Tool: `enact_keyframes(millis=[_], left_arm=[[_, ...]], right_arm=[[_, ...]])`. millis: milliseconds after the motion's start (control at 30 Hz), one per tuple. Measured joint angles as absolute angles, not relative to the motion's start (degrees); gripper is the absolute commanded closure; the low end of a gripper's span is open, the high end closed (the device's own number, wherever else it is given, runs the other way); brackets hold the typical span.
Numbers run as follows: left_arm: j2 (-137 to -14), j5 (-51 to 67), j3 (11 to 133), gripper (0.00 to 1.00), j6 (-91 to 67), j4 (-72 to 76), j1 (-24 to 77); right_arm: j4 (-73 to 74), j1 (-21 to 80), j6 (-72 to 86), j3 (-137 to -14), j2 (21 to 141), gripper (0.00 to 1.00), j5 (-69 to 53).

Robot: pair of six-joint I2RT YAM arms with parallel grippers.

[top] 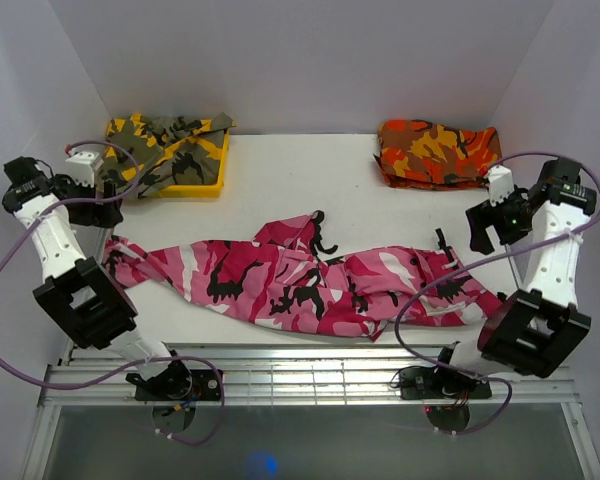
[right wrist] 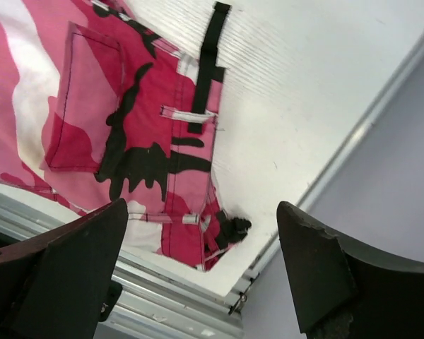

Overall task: Fold and stack the trousers
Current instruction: Flatten the trousers out

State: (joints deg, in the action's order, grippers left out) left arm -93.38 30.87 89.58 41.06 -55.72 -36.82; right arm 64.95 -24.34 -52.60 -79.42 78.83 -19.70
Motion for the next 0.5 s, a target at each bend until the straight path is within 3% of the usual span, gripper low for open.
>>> enact_keyframes(millis=[267, 500], left_arm=[[-103.70, 33.67, 87.24, 0.06, 49.52, -62.22, -32.40], [-109.23, 33.47, 84.33, 0.12, 57.84, -64.34, -31.75]], right_arm=[[70.22, -21.15, -57.49, -85.71, 100.73, 0.19, -25.19], [68.40, -14.70, -57.23, -85.34, 106.34, 0.18, -25.43]])
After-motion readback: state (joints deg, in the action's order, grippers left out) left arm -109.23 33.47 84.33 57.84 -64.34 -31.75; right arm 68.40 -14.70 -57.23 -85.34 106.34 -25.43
